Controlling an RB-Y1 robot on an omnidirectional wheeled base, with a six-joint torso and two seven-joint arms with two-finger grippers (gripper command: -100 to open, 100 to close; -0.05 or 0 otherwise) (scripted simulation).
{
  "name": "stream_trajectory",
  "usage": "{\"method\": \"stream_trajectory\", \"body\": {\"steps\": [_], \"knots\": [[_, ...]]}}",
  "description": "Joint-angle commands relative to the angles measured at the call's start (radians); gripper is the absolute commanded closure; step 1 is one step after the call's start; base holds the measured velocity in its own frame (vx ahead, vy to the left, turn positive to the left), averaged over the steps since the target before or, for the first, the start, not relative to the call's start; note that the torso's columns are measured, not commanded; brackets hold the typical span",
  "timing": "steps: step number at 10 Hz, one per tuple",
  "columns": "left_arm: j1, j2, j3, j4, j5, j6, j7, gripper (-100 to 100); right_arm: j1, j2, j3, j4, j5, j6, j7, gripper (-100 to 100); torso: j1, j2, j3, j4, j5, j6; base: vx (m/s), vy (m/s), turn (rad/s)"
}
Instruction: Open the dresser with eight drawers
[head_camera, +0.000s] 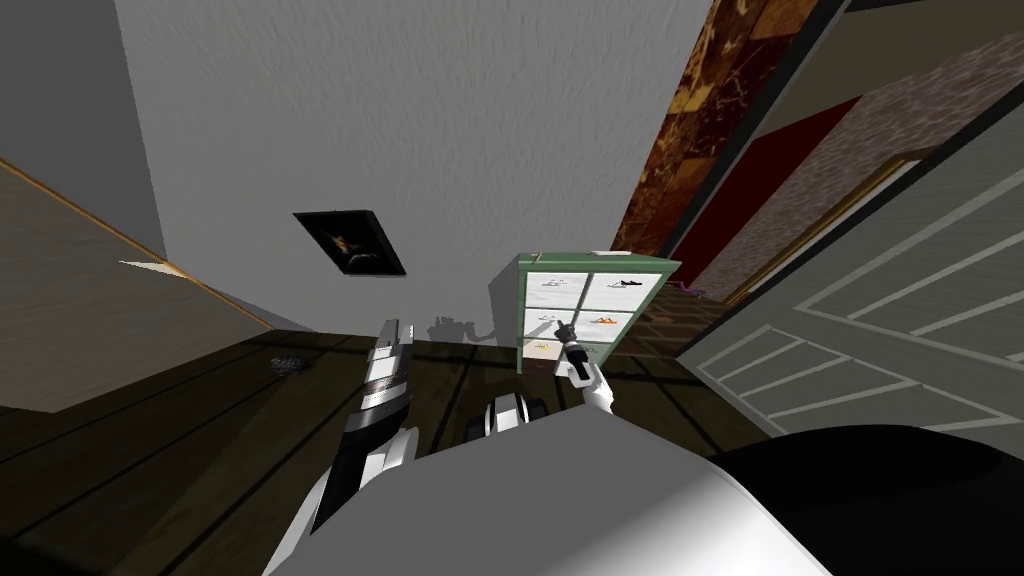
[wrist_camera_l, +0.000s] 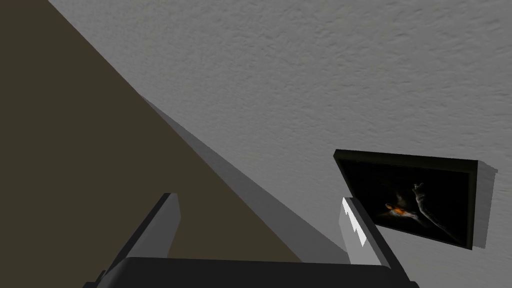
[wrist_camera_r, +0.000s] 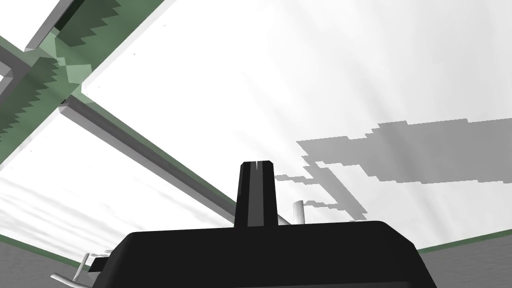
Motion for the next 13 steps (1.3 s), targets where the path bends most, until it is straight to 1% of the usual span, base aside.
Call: {"method": "stream_trajectory", "body": {"steps": [1, 2, 3, 4, 7, 10, 11, 12, 13], "knots": [[0.0, 0.0, 0.0, 0.0, 0.0, 0.0, 0.0, 0, 0.066, -0.001, 0.033, -0.067, 0.049, -0.011, -0.078, 100, 0.001, 0.0, 0.0, 0.0, 0.0, -0.001, 0.081, 0.066, -0.148], [0.0, 0.0, 0.0, 0.0, 0.0, 0.0, 0.0, 0, 0.066, -0.001, 0.033, -0.067, 0.049, -0.011, -0.103, 100, 0.002, -0.001, -0.001, 0.0, 0.0, -0.001, 0.072, 0.056, -0.108], [0.0, 0.0, 0.0, 0.0, 0.0, 0.0, 0.0, 0, 0.061, -0.003, 0.028, -0.062, 0.044, -0.007, -0.084, 100, 0.002, -0.001, -0.001, 0.0, 0.0, -0.003, 0.024, 0.017, -0.031], [0.0, 0.0, 0.0, 0.0, 0.0, 0.0, 0.0, 0, 0.063, -0.053, 0.027, -0.065, 0.045, -0.006, -0.091, -100, 0.001, 0.0, 0.0, 0.0, 0.0, -0.003, 0.003, 0.005, -0.001], [0.0, 0.0, 0.0, 0.0, 0.0, 0.0, 0.0, 0, 0.063, -0.136, 0.027, -0.065, 0.045, -0.004, -0.092, -100, 0.0, 0.0, 0.0, 0.0, 0.0, 0.0, -0.004, 0.006, -0.001], [0.0, 0.0, 0.0, 0.0, 0.0, 0.0, 0.0, 0, 0.063, -0.196, 0.027, -0.066, 0.046, 0.0, -0.093, -100, 0.0, -0.001, -0.001, 0.0, 0.0, 0.0, -0.004, 0.01, -0.001], [0.0, 0.0, 0.0, 0.0, 0.0, 0.0, 0.0, 0, 0.06, -0.199, 0.018, -0.097, 0.065, 0.017, -0.068, -100, 0.0, -0.001, 0.0, 0.0, 0.0, 0.0, -0.031, 0.103, -0.027], [0.0, 0.0, 0.0, 0.0, 0.0, 0.0, 0.0, 0, 0.059, -0.158, 0.014, -0.105, 0.071, 0.018, -0.059, -100, 0.005, 0.001, 0.0, 0.0, 0.001, 0.0, -0.046, 0.144, -0.024], [0.0, 0.0, 0.0, 0.0, 0.0, 0.0, 0.0, 0, 0.059, -0.139, 0.014, -0.108, 0.072, 0.018, -0.057, -100, 0.006, 0.001, 0.001, 0.0, 0.002, -0.001, -0.037, 0.092, -0.002]]}}
